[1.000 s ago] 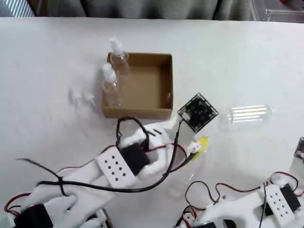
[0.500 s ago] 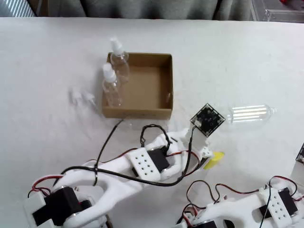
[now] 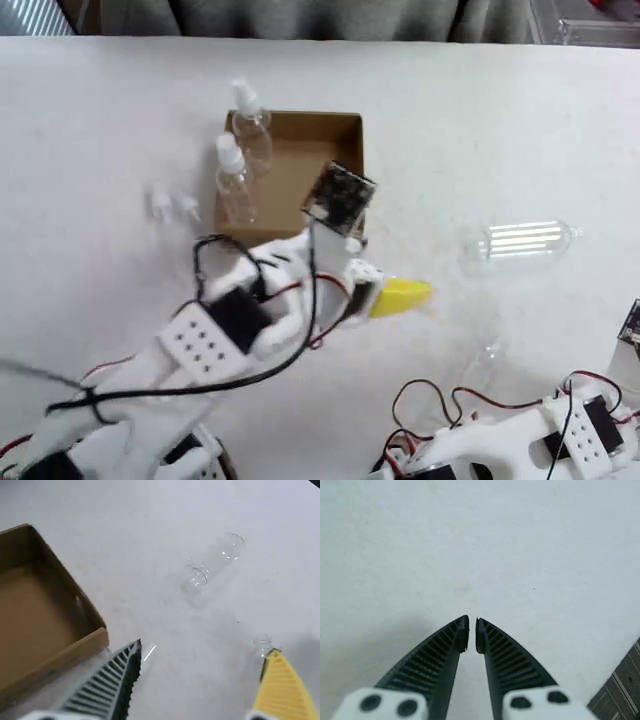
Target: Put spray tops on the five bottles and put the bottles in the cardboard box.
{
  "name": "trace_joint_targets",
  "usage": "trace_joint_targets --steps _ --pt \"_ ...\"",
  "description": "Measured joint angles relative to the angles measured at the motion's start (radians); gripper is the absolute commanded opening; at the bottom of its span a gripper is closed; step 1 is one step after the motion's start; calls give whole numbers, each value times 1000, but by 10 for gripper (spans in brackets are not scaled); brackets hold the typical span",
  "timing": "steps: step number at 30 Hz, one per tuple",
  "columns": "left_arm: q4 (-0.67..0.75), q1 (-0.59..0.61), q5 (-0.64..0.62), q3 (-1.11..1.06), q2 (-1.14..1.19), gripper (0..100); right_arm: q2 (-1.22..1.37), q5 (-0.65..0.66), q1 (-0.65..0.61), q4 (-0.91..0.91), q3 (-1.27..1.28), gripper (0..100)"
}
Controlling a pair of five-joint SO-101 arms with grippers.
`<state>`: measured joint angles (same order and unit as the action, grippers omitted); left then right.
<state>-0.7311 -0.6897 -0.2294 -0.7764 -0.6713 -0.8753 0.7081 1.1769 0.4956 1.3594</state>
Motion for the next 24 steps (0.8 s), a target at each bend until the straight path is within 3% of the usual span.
trace_joint_targets --steps 10,15,24 --pt "-315 255 0 -32 -239 369 0 0 -68 3 0 15" --pt "-333 364 5 -221 -354 369 0 6 -140 172 -37 15" --pt "-333 497 140 -540 -618 369 0 6 -261 497 -161 15"
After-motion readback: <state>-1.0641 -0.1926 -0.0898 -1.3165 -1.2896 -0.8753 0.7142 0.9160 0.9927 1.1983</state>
